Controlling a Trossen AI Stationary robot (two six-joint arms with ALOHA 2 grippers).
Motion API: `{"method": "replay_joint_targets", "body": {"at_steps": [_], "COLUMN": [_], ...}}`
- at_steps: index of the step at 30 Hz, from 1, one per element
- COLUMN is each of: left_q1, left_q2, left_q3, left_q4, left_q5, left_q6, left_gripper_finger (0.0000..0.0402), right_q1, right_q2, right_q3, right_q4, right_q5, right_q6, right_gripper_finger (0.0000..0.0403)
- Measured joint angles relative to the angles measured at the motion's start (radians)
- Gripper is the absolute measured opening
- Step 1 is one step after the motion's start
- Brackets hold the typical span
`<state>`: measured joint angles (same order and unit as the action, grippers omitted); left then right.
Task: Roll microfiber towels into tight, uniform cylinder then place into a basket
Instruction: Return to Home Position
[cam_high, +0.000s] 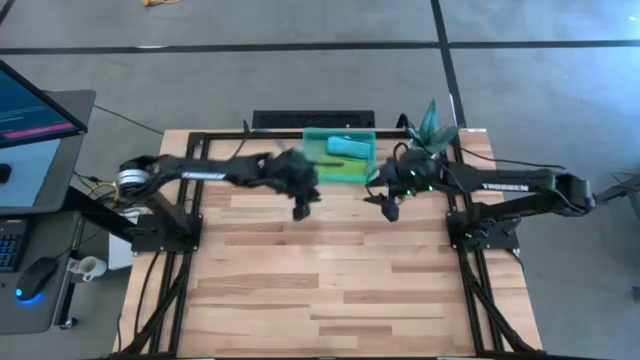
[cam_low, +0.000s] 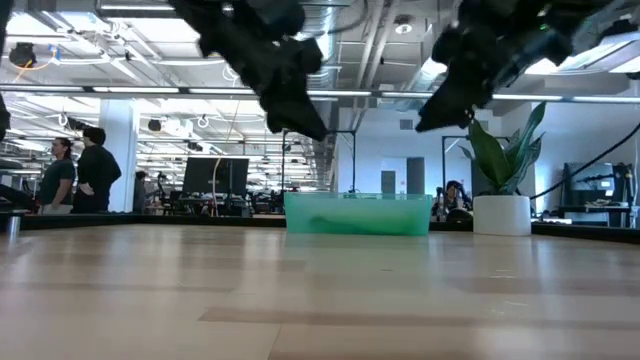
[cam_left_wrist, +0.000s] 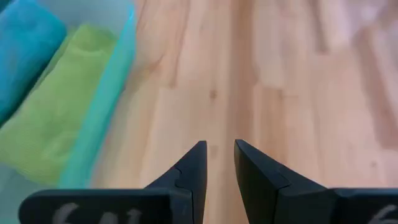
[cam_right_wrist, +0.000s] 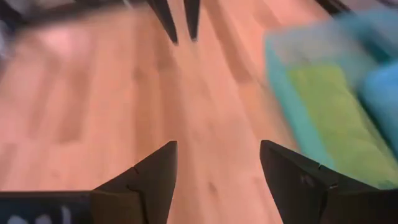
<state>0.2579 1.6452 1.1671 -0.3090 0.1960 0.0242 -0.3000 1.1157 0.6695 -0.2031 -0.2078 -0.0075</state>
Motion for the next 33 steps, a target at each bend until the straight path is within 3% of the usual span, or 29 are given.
{"method": "replay_joint_targets", "body": {"at_steps": [8,13,22,28,33], "left_q1": [-0.207,-0.328,-0.553,-0.688,-0.742], "left_q2": [-0.355,-0.601,-0.971,-1.156,-1.260], "left_q3": [-0.367,-0.516,-0.744,-0.939,-1.047], "left_q4": [0.201,0.201,0.258,0.422,0.517], "left_q5": [-0.190,-0.350,-0.498,-0.612,-0.649], "left_q6": [-0.140,-0.204,-0.236,-0.232,-0.231], "left_gripper_finger": [0.0071,0.0071,0.0070,0.0070,0.0070], "right_q1": [0.170,0.174,0.146,0.174,0.188], "right_q2": [-0.155,-0.264,-0.505,-0.623,-0.694], "right_q3": [-0.100,-0.102,-0.111,-0.232,-0.372], "right_q4": [0.166,0.143,0.025,0.044,0.207], "right_q5": [0.029,0.030,0.034,0.036,0.035], "right_q6": [0.057,0.062,-0.024,-0.026,-0.008], "right_gripper_finger": [0.0249,0.0249,0.0249,0.0249,0.0249]}}
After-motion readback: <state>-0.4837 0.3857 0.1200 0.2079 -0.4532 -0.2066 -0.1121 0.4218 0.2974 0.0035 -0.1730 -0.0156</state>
